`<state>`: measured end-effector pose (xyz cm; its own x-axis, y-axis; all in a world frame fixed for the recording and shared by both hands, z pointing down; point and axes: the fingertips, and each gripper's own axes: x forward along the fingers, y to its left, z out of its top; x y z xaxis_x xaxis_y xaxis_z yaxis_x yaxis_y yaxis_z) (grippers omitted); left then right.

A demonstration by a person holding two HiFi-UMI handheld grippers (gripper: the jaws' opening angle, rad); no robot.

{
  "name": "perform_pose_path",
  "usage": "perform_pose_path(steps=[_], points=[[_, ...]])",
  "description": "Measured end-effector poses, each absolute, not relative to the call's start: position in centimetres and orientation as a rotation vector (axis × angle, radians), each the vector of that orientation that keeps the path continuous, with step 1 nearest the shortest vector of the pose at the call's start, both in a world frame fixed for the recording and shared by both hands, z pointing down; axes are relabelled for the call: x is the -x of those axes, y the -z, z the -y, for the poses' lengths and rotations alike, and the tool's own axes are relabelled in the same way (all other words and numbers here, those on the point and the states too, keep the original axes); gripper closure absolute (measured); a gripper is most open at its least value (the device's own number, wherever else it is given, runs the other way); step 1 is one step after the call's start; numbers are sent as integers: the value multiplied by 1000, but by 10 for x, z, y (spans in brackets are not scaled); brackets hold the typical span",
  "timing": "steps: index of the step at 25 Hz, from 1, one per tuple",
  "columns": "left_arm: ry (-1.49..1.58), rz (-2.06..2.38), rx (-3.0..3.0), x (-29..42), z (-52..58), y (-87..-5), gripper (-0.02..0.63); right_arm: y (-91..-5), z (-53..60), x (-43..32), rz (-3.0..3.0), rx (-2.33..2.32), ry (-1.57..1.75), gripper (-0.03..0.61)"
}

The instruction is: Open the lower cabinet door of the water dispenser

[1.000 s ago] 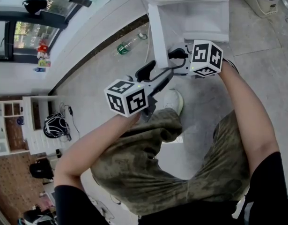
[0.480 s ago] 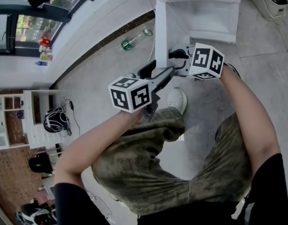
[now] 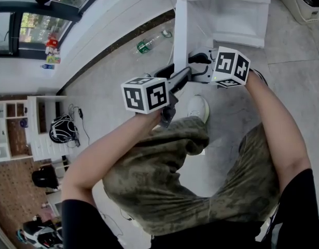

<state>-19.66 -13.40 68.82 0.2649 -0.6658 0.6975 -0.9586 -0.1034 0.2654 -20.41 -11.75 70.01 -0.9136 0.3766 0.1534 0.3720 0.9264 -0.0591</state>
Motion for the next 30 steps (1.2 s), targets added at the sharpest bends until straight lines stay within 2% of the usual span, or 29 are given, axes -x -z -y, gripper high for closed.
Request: perform_pose_path(steps=[5,8,17,21,27,30], points=[[-581,1510,-1860,209,129,-686,396,-700,115,208,2921,560,-21,374],[-594,1586,-1828,230,124,-684,431,-693,113,210,2929,566,4,376],[-646,1622,-1835,255,121,-686,439,-696,112,207,2941,556,-44,394],[-644,1651,-1831,266,121,-684,442,-682,120,206,3010,517,-106,430],[-703,1687,-1875,278,123,-684,445,-662,135,211,3090,406,-167,542],[-743,1710,-1872,289,123,-684,448,-661,134,216,3088,386,-157,566]])
